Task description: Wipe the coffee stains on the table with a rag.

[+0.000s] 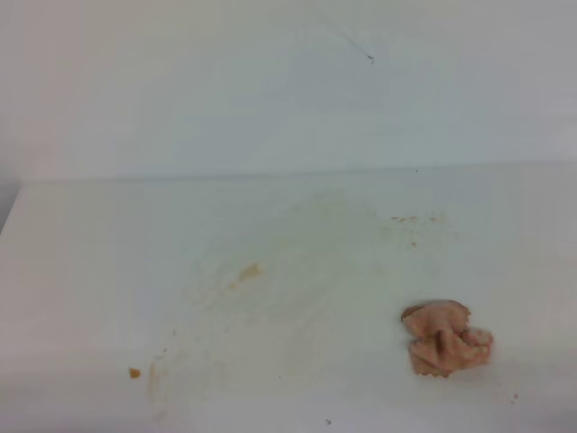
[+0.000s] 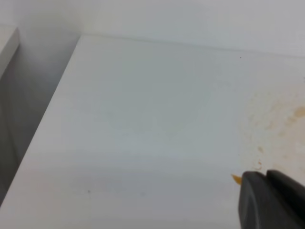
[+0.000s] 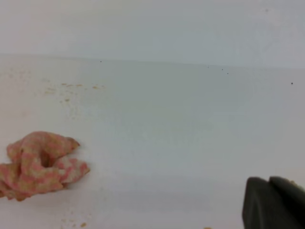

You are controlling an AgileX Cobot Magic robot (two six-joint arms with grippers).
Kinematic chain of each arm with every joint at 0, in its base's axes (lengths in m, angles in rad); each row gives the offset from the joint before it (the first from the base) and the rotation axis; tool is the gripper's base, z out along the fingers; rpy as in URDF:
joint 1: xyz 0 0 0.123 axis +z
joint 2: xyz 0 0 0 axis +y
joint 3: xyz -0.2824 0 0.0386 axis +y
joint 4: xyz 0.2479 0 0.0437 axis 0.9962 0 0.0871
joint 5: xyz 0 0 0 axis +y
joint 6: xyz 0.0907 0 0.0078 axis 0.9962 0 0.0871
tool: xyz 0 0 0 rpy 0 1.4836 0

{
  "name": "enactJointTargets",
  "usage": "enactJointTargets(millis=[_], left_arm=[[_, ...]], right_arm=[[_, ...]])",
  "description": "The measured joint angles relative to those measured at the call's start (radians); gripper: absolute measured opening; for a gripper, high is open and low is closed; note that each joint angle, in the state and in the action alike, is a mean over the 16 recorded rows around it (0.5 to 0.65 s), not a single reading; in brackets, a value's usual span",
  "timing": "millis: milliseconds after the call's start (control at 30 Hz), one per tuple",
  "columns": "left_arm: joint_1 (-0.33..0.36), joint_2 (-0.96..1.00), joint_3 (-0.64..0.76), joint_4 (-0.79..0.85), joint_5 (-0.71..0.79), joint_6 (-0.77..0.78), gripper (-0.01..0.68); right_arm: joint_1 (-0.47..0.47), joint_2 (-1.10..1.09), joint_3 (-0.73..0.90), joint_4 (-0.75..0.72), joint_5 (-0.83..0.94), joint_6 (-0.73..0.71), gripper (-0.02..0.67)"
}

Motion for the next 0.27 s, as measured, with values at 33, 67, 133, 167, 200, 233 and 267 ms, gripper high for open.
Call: enactJointTargets(millis=[33,67,133,167,200,233,267], left_arm=[[0.0,0.0,-0.002,0.0,0.001,0.0,-0.001],[0.0,-0.001,-0.004,0.0,0.002,0.0,-0.002],[0.0,-0.005,-0.006,0.0,0.003,0.0,-0.002],[0.0,-0.005,-0.009,0.0,0.004,0.0,-0.002],[0.0,-0.005,-0.012,0.0,0.004,0.0,-0.002],[0.0,-0.005,-0.012,0.0,0.004,0.0,-0.002],[0.0,-0.005,-0.012,0.0,0.004,0.0,-0.002]], right_arm=[[0.0,0.0,0.0,0.0,0.0,0.0,-0.001],[0.0,0.0,0.0,0.0,0.0,0.0,-0.001],[0.0,0.0,0.0,0.0,0.0,0.0,-0.001],[0.0,0.0,0.0,0.0,0.0,0.0,-0.001],[0.0,0.0,0.0,0.0,0.0,0.0,-0.001],[0.0,0.0,0.0,0.0,0.0,0.0,-0.001],[0.0,0.0,0.0,0.0,0.0,0.0,-0.001]])
